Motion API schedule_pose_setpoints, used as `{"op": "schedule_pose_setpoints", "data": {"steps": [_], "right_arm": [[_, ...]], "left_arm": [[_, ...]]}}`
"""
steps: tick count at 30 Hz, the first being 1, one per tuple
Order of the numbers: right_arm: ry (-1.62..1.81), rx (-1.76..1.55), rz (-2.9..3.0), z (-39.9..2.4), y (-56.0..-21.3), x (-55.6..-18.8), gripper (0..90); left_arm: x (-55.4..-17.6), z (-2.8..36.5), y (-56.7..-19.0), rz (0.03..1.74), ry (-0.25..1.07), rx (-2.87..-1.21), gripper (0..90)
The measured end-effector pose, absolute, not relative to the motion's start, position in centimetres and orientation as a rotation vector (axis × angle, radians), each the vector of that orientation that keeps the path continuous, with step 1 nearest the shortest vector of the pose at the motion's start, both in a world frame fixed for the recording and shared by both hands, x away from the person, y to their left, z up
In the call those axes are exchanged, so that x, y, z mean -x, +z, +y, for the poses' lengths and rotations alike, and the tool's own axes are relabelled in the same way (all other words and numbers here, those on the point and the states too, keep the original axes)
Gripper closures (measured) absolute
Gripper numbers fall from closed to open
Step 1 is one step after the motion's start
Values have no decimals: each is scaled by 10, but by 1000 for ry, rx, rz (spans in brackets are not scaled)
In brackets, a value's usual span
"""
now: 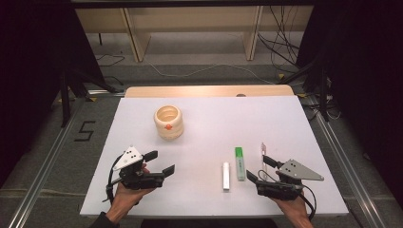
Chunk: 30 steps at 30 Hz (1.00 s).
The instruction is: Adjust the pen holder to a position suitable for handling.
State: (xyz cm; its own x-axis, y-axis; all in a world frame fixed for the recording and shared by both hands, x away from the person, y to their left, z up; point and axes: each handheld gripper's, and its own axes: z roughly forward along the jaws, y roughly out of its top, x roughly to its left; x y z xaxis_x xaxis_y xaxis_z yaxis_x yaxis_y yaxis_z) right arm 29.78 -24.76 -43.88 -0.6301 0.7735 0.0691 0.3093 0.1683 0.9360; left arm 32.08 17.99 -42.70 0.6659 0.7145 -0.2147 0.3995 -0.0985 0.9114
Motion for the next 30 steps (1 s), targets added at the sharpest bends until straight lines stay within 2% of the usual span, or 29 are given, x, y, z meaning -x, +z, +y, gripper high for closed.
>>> {"op": "schedule_pose_setpoints", "data": {"steps": [30], "right_arm": [[1452, -1029, 2018, -247, -440, -299, 213]], "left_arm": [[-340, 179, -420, 981, 414, -1730, 145]]}}
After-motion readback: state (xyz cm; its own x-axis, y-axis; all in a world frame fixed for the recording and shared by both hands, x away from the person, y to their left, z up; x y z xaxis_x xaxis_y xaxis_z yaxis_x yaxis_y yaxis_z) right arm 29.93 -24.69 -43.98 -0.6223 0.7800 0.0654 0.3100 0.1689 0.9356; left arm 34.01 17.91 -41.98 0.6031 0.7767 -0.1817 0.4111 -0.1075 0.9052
